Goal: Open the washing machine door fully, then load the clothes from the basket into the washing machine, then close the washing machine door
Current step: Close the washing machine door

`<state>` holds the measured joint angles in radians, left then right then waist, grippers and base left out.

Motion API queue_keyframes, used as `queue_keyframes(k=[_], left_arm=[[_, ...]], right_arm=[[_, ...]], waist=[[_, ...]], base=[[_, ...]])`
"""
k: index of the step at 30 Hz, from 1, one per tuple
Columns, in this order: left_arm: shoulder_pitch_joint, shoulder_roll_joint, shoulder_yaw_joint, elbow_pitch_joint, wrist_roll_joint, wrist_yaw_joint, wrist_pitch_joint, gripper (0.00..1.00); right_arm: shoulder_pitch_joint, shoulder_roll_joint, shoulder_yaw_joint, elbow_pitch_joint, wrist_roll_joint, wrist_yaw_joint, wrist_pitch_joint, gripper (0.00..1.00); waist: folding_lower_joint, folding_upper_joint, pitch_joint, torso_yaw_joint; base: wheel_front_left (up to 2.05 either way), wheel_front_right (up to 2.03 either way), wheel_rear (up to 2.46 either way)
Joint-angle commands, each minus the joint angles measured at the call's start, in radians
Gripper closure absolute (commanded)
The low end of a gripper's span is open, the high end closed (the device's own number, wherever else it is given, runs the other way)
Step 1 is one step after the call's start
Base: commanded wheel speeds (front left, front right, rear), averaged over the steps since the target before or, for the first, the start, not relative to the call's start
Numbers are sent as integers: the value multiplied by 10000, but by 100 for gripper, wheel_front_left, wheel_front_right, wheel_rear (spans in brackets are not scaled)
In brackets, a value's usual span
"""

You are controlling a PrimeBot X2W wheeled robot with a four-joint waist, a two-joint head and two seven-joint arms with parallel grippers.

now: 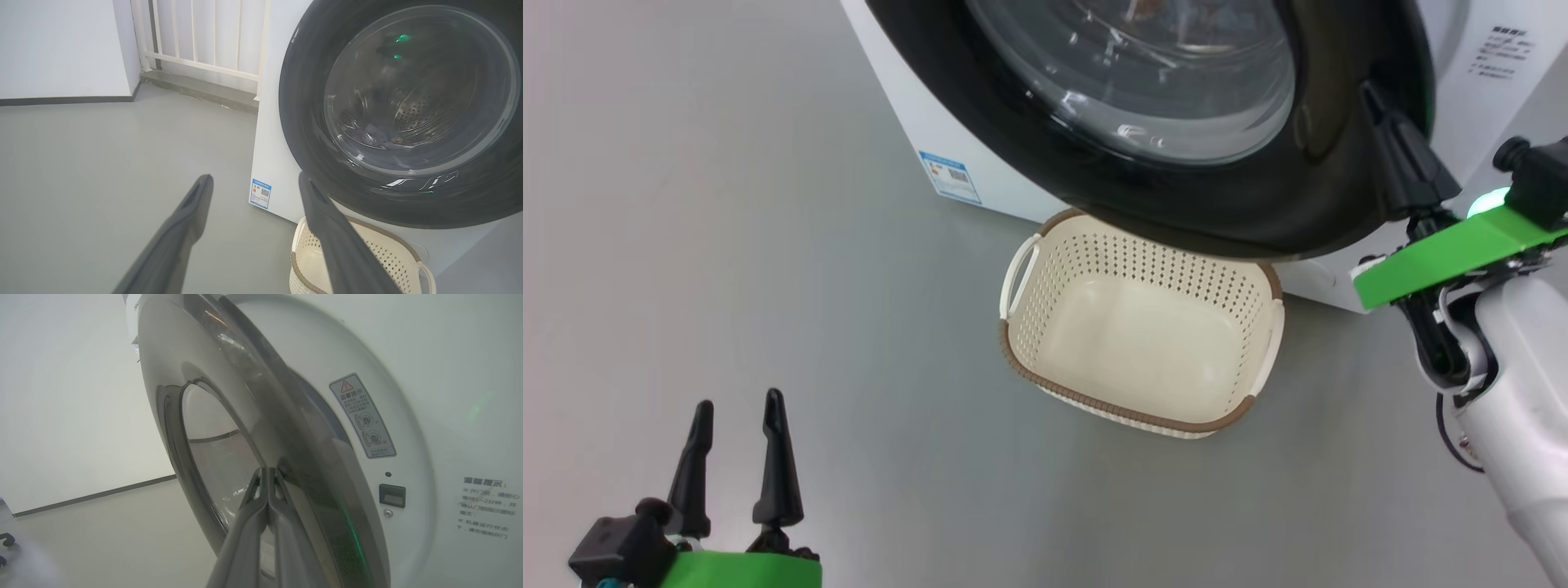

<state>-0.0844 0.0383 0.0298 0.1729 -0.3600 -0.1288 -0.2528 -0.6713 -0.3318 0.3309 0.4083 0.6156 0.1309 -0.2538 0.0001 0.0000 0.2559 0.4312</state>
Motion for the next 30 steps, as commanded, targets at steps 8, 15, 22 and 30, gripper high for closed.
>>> queue_keyframes(k=[8, 15, 22, 30], left_arm=[[-448, 122, 144, -359, -415, -19, -90, 0], [-631, 121, -6, -426, -615, -19, -90, 0], [-779, 121, -99, -486, -723, -19, -90, 0], [-900, 120, -178, -512, -794, -19, -90, 0]], right_arm=[[-841, -186, -313, 245, -230, -2, -80, 100], [-1491, -295, -603, 545, -383, -2, -80, 100], [-2009, -234, -1029, 735, -672, -2, -80, 100], [-2430, -112, -1443, 859, -982, -2, -80, 100]], waist=[[-1, 0, 524, 327], [-1, 0, 858, 516], [-1, 0, 1159, 628], [-1, 0, 1382, 678]], base=[[0, 0, 0], [0, 0, 0], [0, 0, 0], [0, 0, 0]])
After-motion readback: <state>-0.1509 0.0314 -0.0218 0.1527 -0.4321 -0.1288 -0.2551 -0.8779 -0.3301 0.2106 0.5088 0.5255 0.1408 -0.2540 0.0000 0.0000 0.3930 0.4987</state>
